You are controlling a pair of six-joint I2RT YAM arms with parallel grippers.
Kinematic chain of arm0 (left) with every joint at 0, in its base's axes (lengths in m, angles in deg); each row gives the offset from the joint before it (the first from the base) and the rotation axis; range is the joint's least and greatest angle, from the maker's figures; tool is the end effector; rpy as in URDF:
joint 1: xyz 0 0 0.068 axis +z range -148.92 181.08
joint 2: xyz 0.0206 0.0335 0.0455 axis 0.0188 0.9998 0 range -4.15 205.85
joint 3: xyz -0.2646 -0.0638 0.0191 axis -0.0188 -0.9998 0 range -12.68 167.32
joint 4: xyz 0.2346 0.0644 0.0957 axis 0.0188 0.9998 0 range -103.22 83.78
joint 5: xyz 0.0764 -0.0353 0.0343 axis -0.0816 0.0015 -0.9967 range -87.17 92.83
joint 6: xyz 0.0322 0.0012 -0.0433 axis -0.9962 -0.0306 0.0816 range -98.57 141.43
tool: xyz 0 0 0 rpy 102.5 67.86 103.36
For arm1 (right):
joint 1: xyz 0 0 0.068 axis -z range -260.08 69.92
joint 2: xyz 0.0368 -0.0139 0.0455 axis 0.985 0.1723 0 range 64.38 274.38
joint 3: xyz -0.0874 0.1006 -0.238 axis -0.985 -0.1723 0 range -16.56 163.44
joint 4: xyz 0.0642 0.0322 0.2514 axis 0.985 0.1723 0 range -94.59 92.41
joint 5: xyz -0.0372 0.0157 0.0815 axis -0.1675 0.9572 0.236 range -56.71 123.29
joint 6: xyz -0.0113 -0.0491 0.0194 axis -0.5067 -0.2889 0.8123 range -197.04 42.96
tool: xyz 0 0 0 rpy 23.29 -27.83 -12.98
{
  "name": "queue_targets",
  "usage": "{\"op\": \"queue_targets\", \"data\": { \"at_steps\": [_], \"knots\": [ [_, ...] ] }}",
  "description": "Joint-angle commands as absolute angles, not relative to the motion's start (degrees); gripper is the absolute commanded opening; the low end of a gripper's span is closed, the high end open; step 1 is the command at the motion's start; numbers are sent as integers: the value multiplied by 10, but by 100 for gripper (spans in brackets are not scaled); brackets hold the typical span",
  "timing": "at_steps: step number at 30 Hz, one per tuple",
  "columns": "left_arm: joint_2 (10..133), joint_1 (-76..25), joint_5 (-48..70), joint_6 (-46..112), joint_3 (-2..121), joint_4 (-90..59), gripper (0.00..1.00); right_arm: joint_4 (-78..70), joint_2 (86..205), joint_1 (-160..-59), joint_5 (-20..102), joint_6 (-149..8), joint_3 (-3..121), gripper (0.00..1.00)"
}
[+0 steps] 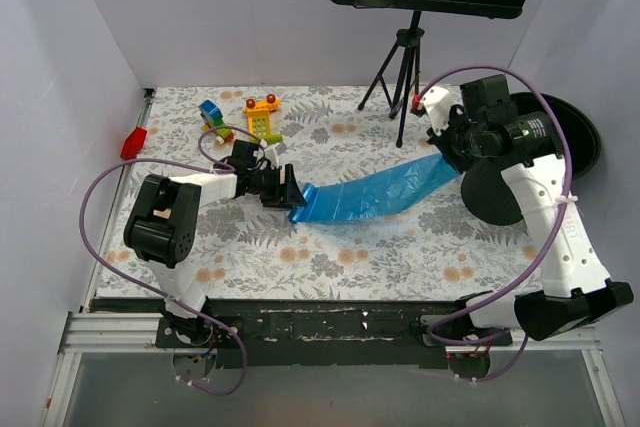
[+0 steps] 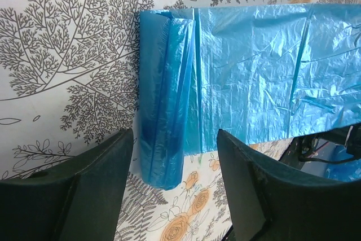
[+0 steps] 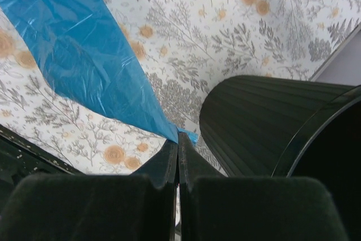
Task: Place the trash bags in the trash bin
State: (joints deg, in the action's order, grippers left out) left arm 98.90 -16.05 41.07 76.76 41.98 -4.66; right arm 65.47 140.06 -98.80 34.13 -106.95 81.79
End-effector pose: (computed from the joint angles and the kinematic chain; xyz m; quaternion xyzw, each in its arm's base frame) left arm 0.3211 -0.1219 0.1419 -0.2083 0.8864 -0.4122 0.0313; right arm 0.2195 0.0749 0.4383 -0.3860 0.8479 -0.0287 0.3623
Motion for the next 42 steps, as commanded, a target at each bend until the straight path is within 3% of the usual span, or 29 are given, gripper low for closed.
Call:
{"op": "queue_targets", "data": {
  "at_steps": [1,12,19,27,36,42],
  "knots": [
    [1015,-167,331,750,408,-7,61,631,1375,-986,276,-1083,781,1],
    [1026,-167,287,746,417,8,62,616,1370,-986,170,-1088,714,1],
    [1029,-166,282,747,415,10,64,651,1413,-986,240,-1084,895,1],
    [1038,-167,295,749,421,7,64,638,1408,-986,229,-1096,878,1],
    [1049,-173,371,768,418,-31,64,672,1465,-986,226,-1092,1041,1],
    [1075,-184,378,770,444,-32,63,665,1448,-986,220,-1096,1019,1]
  ]
}}
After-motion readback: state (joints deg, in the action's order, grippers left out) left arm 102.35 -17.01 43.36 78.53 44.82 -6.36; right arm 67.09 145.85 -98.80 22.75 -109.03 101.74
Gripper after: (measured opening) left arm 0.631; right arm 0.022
